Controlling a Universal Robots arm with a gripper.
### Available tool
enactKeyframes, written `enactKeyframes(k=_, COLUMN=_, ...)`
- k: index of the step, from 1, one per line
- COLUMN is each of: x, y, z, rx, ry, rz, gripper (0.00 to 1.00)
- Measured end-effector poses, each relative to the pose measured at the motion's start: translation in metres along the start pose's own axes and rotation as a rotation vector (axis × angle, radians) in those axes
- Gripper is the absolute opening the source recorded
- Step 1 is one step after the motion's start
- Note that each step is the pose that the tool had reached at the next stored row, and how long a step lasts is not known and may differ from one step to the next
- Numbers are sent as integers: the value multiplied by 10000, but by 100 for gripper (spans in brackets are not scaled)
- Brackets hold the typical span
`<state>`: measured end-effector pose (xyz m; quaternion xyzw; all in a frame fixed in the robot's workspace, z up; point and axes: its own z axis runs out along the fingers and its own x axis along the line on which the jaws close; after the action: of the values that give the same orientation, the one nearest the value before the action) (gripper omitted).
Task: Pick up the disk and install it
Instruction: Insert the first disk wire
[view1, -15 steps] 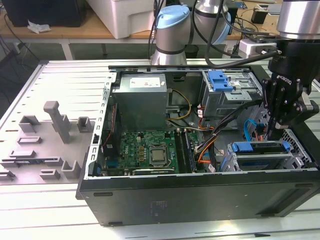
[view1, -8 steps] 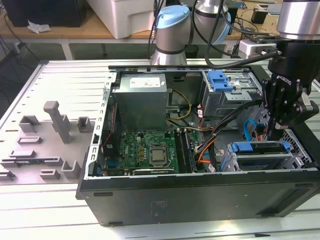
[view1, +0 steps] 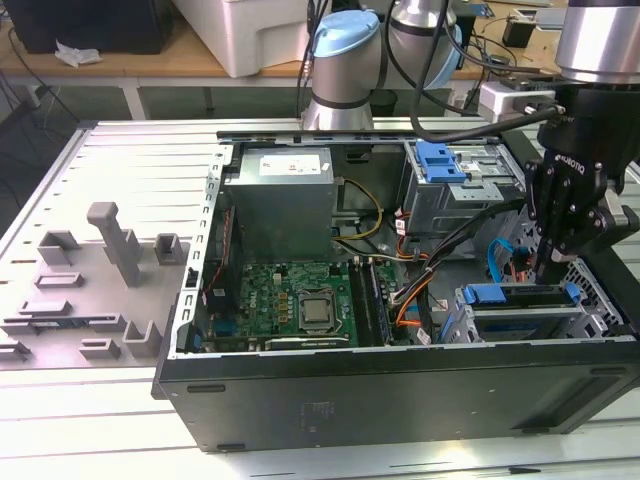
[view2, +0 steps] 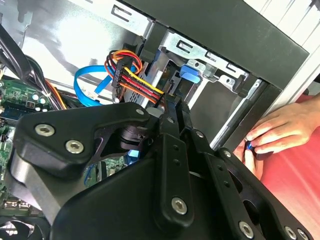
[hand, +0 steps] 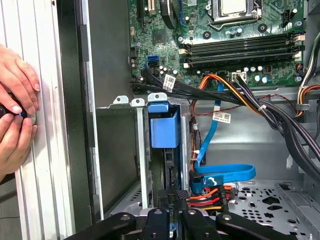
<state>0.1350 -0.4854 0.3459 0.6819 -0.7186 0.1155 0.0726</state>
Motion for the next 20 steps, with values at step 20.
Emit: enactKeyframes(k=20, x=-8, y=-4, z=39, rx=-1, ry=-30, rz=0, gripper=17)
